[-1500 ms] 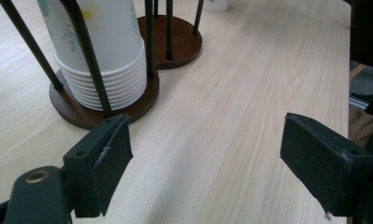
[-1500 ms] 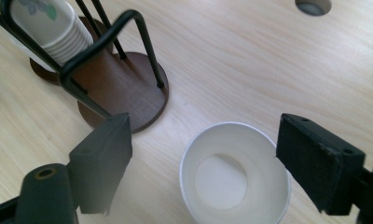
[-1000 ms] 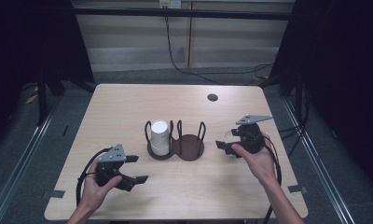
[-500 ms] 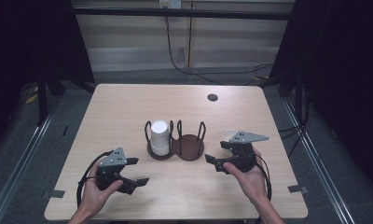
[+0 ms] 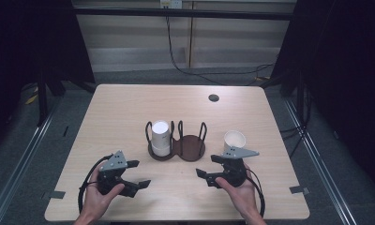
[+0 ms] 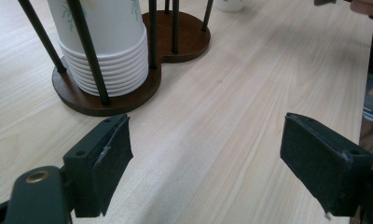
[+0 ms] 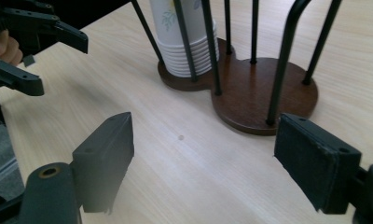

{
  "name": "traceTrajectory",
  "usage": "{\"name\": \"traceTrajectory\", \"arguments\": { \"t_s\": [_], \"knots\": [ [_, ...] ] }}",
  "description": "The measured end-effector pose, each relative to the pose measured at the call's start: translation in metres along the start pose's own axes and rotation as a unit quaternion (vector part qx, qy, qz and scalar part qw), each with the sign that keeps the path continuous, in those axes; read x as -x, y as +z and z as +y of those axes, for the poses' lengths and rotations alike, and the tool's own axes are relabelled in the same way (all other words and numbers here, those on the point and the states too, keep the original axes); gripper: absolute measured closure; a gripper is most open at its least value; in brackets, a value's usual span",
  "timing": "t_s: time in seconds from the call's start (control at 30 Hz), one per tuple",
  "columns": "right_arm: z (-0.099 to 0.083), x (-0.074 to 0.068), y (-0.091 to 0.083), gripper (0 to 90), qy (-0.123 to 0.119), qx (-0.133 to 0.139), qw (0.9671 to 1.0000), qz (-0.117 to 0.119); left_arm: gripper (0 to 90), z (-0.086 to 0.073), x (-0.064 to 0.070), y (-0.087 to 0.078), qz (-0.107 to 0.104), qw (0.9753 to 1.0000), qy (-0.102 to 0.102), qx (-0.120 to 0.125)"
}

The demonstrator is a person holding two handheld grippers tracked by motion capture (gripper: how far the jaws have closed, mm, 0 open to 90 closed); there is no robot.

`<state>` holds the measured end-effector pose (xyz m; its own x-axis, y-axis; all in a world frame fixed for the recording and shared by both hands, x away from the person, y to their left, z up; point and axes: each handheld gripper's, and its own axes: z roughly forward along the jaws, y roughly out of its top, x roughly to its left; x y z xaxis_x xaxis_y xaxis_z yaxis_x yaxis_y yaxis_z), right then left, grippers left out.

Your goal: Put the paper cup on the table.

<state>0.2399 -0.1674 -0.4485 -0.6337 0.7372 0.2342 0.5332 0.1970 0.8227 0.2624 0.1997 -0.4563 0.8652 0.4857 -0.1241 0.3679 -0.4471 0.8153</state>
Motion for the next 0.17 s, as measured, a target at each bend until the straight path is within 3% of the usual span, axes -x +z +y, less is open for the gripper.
{"name": "traceTrajectory", "arguments": {
  "t_s": [0.07, 0.17],
  "knots": [
    [-0.0027, -0.0016, 0.0012, 19.6, -0.002, 0.008, 1.0, 0.002, 16.5, -0.0026, -0.0021, 0.0008, -0.001, 0.9997, -0.019, 0.013],
    [-0.004, -0.0024, 0.0023, 19.3, -0.01, 0.012, 0.9999, 0.002, 16.4, -0.0046, -0.0056, 0.0051, 0.004, 0.9998, -0.02, 0.005]
  ]
}}
